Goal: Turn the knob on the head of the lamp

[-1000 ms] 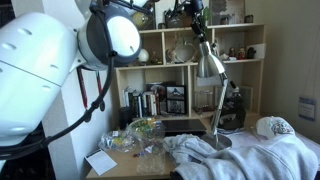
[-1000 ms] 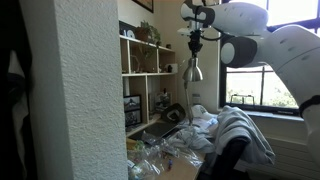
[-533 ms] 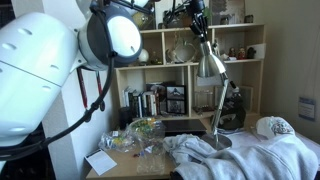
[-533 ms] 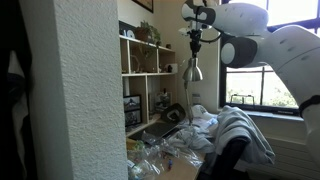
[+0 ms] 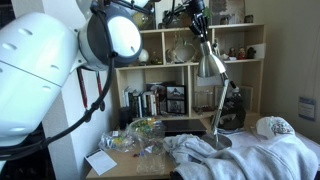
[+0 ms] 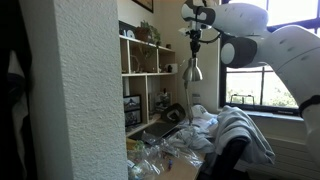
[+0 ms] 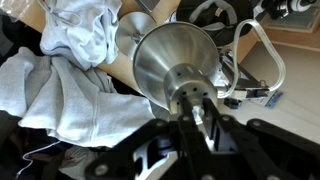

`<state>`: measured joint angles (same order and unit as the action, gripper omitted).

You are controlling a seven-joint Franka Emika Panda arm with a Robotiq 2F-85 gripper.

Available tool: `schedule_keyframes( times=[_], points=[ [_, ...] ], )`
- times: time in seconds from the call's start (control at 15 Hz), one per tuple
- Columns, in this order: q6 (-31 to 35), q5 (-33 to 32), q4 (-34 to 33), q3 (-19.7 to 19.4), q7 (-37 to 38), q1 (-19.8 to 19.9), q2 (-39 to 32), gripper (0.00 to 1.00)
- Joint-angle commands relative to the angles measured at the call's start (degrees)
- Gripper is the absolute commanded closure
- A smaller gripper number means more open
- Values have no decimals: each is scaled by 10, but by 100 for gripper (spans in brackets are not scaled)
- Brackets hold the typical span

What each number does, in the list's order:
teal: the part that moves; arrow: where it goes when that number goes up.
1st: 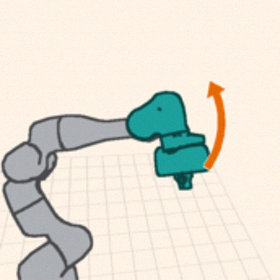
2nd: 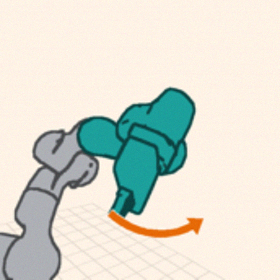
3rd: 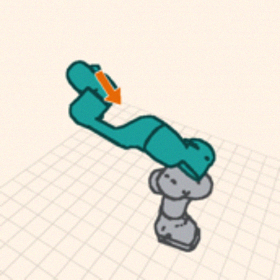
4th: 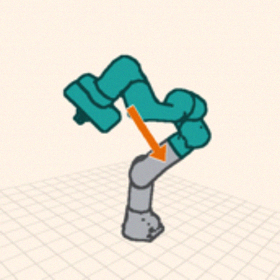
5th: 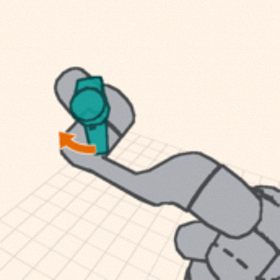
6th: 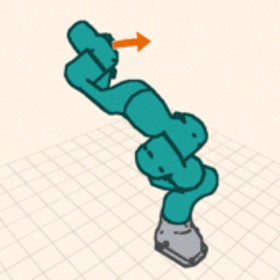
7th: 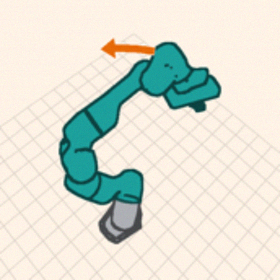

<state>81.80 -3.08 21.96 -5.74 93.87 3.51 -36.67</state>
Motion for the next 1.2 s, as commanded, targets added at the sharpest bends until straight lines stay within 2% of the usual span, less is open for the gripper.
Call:
schedule_keyframes(
  times=[0.0, 0.27, 0.33, 0.4, 0.67, 0.73, 0.93, 1.13],
  points=[
    [11, -2, 10, -2, 6, -1, 11, 96],
    [9, -6, 8, -3, 1, -1, 12, 96],
    [9, -9, 6, -5, 3, -4, 13, 58],
    [8, -10, 6, -5, 1, -3, 13, 57],
    [7, -14, 3, -4, -1, -5, 16, 28],
    [-10, -10, -33, -5, -4, -3, -3, 21],
    [-6, -12, -3, -4, -21, -7, 16, 1],
    [-25, -13, 1, 0, -87, -9, 23, 0]
  ],
)
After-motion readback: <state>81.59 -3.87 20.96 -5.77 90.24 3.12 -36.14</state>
